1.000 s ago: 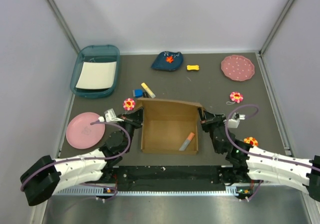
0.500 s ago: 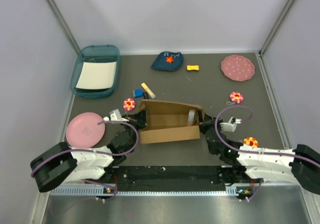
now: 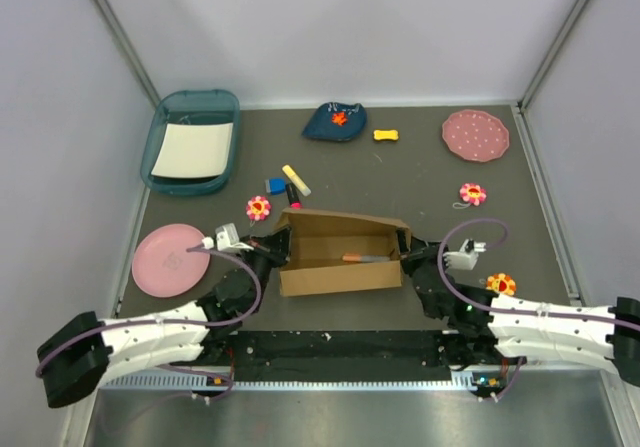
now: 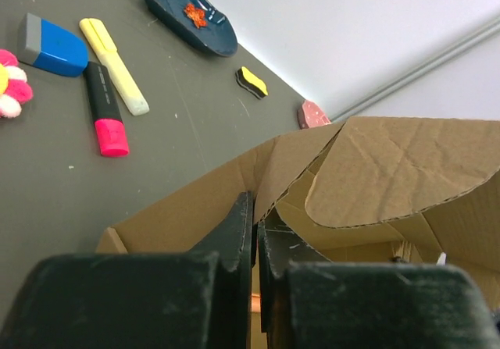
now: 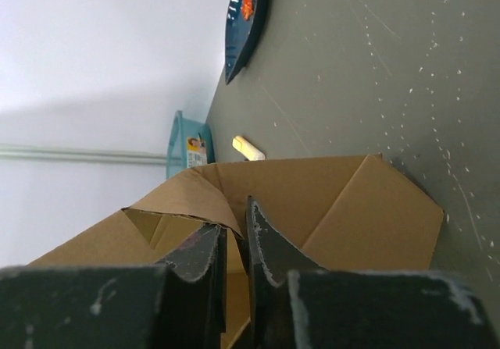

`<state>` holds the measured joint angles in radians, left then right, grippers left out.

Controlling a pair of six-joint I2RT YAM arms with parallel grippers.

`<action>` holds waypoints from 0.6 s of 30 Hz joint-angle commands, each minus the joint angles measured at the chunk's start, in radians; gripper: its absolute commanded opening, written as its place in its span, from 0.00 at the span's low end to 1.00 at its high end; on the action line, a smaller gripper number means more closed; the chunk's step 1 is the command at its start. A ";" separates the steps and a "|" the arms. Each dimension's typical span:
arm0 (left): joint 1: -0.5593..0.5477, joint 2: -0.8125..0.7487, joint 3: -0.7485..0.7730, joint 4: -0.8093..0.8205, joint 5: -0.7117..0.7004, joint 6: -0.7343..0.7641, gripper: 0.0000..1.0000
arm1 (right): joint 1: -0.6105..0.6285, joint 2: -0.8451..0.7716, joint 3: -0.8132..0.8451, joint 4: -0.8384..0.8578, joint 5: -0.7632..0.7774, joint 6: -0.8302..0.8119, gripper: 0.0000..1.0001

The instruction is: Fold the paper box

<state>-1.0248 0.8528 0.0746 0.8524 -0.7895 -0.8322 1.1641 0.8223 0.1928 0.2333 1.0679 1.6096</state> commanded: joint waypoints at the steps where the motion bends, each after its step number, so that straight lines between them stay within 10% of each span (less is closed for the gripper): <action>1: -0.049 -0.153 -0.168 -0.369 0.188 -0.016 0.00 | 0.080 -0.023 -0.067 -0.592 -0.319 -0.163 0.11; 18: -0.066 -0.429 -0.202 -0.627 0.168 -0.007 0.00 | 0.221 -0.106 0.115 -0.848 -0.177 -0.223 0.53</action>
<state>-1.0626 0.3946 0.0685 0.3840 -0.7307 -0.8257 1.3472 0.6914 0.2787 -0.3248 0.9184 1.4300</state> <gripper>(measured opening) 0.021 0.506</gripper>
